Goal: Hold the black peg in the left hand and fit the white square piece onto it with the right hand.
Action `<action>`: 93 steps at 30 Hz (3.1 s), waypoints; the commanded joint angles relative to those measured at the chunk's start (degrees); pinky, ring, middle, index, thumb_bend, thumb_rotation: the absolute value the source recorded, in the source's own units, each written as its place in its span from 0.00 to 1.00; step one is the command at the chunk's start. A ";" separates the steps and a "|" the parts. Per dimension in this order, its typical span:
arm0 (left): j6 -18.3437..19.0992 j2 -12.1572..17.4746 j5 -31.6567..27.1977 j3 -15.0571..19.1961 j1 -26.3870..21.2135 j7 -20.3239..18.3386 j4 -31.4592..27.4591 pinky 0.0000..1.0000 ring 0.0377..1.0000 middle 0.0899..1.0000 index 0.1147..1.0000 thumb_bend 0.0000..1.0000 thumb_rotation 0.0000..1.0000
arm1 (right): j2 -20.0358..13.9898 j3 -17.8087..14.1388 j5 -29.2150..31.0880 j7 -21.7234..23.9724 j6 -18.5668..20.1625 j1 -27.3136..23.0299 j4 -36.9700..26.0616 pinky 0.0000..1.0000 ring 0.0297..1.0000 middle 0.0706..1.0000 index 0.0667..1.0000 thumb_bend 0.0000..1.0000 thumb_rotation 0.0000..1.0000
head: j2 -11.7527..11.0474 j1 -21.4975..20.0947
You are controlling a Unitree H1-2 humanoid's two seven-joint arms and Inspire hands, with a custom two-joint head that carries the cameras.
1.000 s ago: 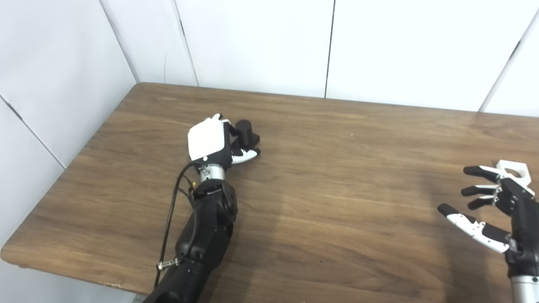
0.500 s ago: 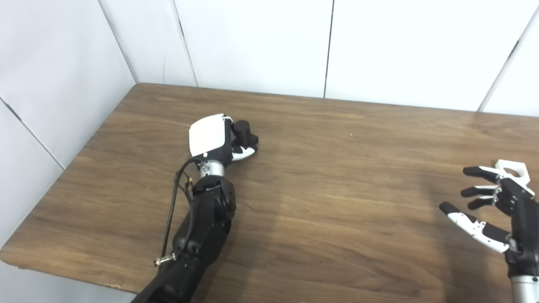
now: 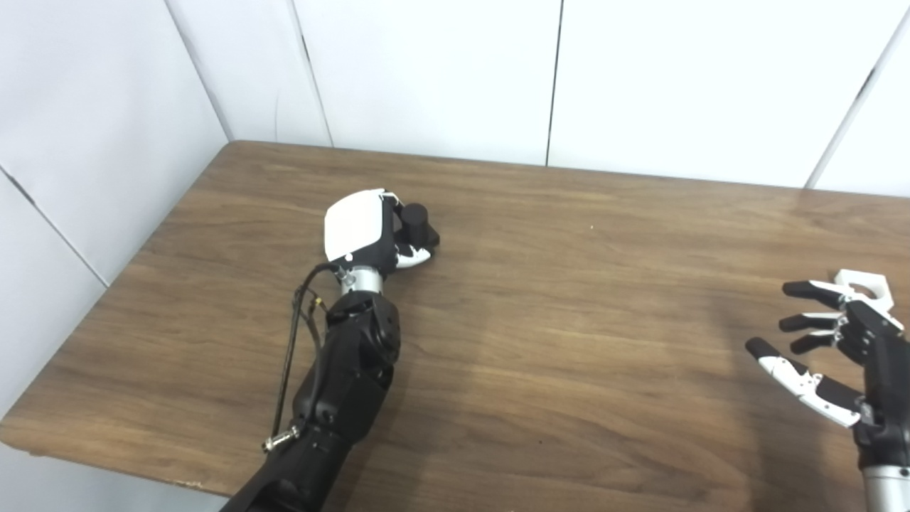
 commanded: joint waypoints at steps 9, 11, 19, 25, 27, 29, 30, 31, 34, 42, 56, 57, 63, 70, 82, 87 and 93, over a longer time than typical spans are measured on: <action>-4.56 8.39 -10.77 -4.92 1.60 -13.25 -4.06 0.79 0.92 0.87 0.43 0.52 0.07 | 0.59 0.15 -0.77 -0.29 -0.44 -0.35 -2.85 0.43 0.56 0.69 0.63 0.50 0.00 | 0.20 -0.21; -5.84 9.49 -11.70 -5.80 1.40 -13.95 -3.89 0.81 0.93 0.87 0.43 0.52 0.07 | 0.54 0.15 -0.80 -0.35 -0.65 -0.37 -2.67 0.43 0.56 0.69 0.63 0.50 0.00 | 0.19 -0.23; -13.82 12.34 -19.36 -6.91 0.89 -17.76 -3.47 0.88 0.95 0.85 0.43 0.52 0.07 | 0.75 0.38 -1.10 -0.29 -0.44 -0.36 -2.94 0.44 0.57 0.68 0.63 0.49 0.00 | 0.49 -1.24; -23.14 13.04 -24.03 -8.24 0.72 -18.83 -2.06 0.86 0.93 0.82 0.42 0.52 0.07 | 0.86 0.44 -1.23 -0.63 -0.84 -0.30 -2.38 0.45 0.57 0.69 0.63 0.50 0.00 | 0.64 -2.22; -25.61 12.74 -25.46 -8.67 0.67 -19.45 -1.97 0.87 0.93 0.83 0.42 0.52 0.07 | 0.82 0.48 -1.46 -0.64 -0.81 -0.27 -2.40 0.45 0.58 0.69 0.63 0.50 0.00 | 0.70 -2.63; -27.11 12.56 -26.37 -9.09 0.59 -20.05 -1.97 0.89 0.94 0.83 0.42 0.52 0.07 | 0.82 0.49 -1.60 -0.65 -0.73 -0.29 -2.46 0.45 0.58 0.69 0.63 0.50 0.00 | 0.72 -2.82; -27.91 12.38 -26.70 -9.33 0.56 -20.26 -1.98 0.90 0.94 0.84 0.42 0.52 0.07 | 0.85 0.45 -1.56 -0.69 -0.73 -0.32 -2.41 0.45 0.58 0.69 0.63 0.50 0.00 | 0.72 -2.96; -28.41 12.05 -26.54 -9.79 0.56 -20.25 -2.21 0.90 0.94 0.84 0.42 0.52 0.07 | 0.84 0.39 -1.52 -0.73 -0.77 -0.33 -2.37 0.45 0.58 0.69 0.63 0.51 0.00 | 0.72 -2.96; -29.51 11.24 -25.25 -11.13 0.63 -19.37 -2.71 0.91 0.95 0.85 0.42 0.52 0.07 | 0.76 0.29 -1.23 -0.89 -1.38 -0.36 -2.07 0.44 0.57 0.69 0.63 0.50 0.00 | 0.74 -3.09; -31.85 8.65 -21.54 -14.72 1.59 -18.06 -5.48 0.88 0.96 0.88 0.43 0.52 0.07 | 0.38 0.12 -0.93 -1.28 -2.59 -0.56 -0.99 0.44 0.56 0.69 0.63 0.51 0.00 | 1.27 -4.80; -33.28 4.63 -22.56 -18.61 3.94 -20.48 -8.47 0.86 0.96 0.89 0.43 0.52 0.08 | 0.77 0.93 -2.23 -1.36 -1.81 -0.88 -1.60 0.47 0.60 0.70 0.65 0.49 0.00 | 4.49 -19.62; -33.15 4.49 -22.65 -18.80 4.10 -20.83 -8.68 0.86 0.96 0.89 0.43 0.52 0.08 | 0.81 0.99 -2.49 -1.44 -1.87 -0.94 -1.54 0.47 0.60 0.70 0.65 0.50 0.01 | 4.76 -21.80; -33.90 3.73 -22.57 -20.63 4.59 -22.21 -8.15 0.85 0.96 0.89 0.43 0.52 0.07 | 1.49 1.35 -3.30 -1.83 -1.32 -1.48 -1.71 0.46 0.58 0.70 0.65 0.50 0.11 | 5.40 -28.30; -35.19 2.96 -22.59 -22.02 5.09 -22.41 -6.68 0.85 0.96 0.89 0.43 0.52 0.07 | 2.04 1.53 -3.96 -1.60 0.07 -1.72 -3.20 0.45 0.58 0.71 0.66 0.50 0.11 | 5.53 -32.01; -35.79 3.59 -22.86 -21.90 5.93 -22.57 -6.63 0.84 0.95 0.88 0.43 0.52 0.07 | 0.64 0.74 -5.14 -0.78 1.43 -3.55 -3.91 0.45 0.58 0.71 0.67 0.51 0.10 | 4.24 -36.32; -36.50 4.23 -23.08 -21.38 6.44 -22.59 -6.66 0.84 0.95 0.87 0.43 0.52 0.06 | -3.06 -1.65 -5.13 1.34 3.32 -7.21 -4.07 0.48 0.61 0.71 0.67 0.53 0.14 | 3.13 -40.43; -37.04 4.70 -23.25 -20.85 7.08 -22.69 -6.81 0.83 0.94 0.87 0.43 0.52 0.06 | -11.42 -3.43 -9.47 4.00 6.32 -13.73 -1.12 0.52 0.64 0.71 0.67 0.55 0.21 | 1.59 -43.37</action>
